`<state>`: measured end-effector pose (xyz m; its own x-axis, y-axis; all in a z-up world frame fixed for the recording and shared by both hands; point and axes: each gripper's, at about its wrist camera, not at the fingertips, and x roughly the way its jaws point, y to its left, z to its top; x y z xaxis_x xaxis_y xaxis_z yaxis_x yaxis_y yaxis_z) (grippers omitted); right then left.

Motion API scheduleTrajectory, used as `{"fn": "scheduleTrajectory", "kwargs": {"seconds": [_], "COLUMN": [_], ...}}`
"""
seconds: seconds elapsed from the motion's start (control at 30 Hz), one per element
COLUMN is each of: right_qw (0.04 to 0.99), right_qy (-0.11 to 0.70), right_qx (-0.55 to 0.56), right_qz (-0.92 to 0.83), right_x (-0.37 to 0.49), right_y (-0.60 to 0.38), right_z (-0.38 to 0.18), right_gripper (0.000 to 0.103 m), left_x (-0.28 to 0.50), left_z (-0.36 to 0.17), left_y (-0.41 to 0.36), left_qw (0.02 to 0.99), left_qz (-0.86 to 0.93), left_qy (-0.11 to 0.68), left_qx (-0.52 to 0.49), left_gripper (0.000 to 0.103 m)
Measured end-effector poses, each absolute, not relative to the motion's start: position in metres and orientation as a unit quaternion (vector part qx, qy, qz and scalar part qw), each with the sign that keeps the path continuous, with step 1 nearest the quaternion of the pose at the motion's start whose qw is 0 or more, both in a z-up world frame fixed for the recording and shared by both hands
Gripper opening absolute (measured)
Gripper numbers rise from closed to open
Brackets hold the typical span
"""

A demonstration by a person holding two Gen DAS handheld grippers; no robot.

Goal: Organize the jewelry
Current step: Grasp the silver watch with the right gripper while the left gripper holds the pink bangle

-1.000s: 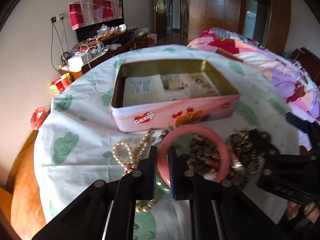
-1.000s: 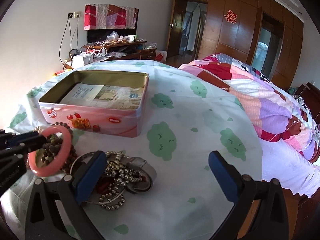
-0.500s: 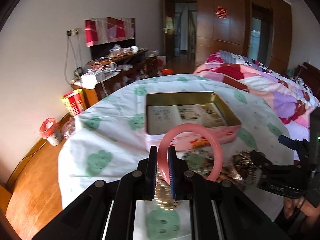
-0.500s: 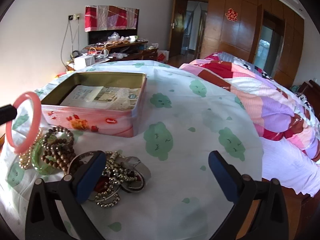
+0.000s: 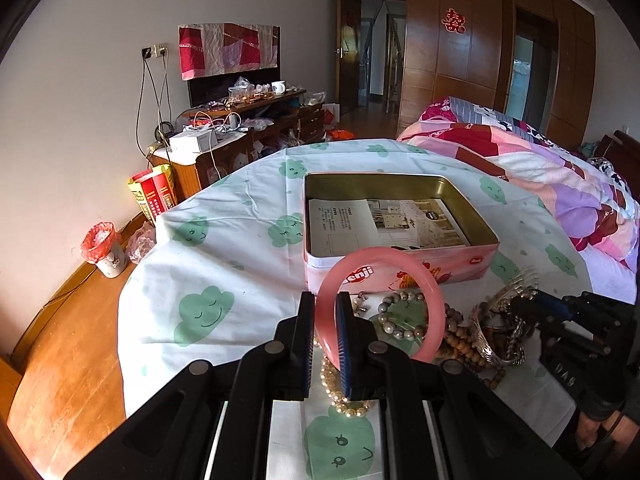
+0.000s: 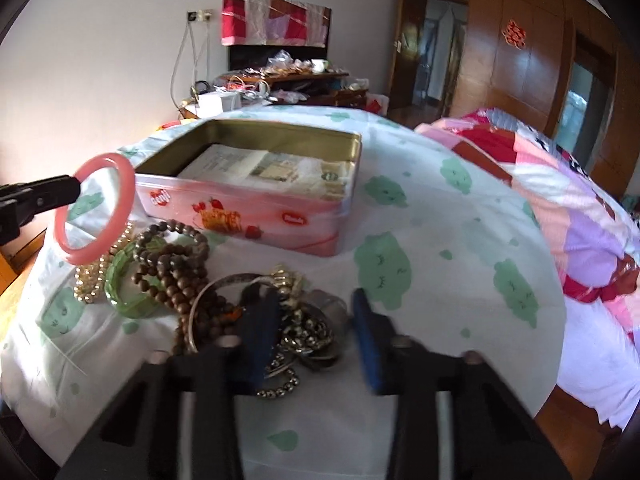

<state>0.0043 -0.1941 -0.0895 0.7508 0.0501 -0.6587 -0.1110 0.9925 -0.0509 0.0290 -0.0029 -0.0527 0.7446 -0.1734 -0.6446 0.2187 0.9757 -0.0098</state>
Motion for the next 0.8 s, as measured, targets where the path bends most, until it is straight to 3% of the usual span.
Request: {"fn": "scheduleTrajectory", "kwargs": {"seconds": [0.5,0.8], "right_qw": [0.948,0.926], "right_qy": [0.308,0.367], "right_qx": [0.000,0.002], "right_qz": [0.078,0.085], "right_x": [-0.006,0.013], "right_y": [-0.204,-0.206], "right_z": [-0.049,-0.082], "right_gripper": [0.015,0.018], "left_x": [0.026,0.029], "left_z": [-0.045,-0.049], "left_y": [-0.002,-0.001], "left_qw": [0.936,0.932], "left_qz": [-0.106,-0.109], "left_qy": [0.333,0.343], "left_qx": [0.032,0.029], "left_gripper": [0.010,0.010]}}
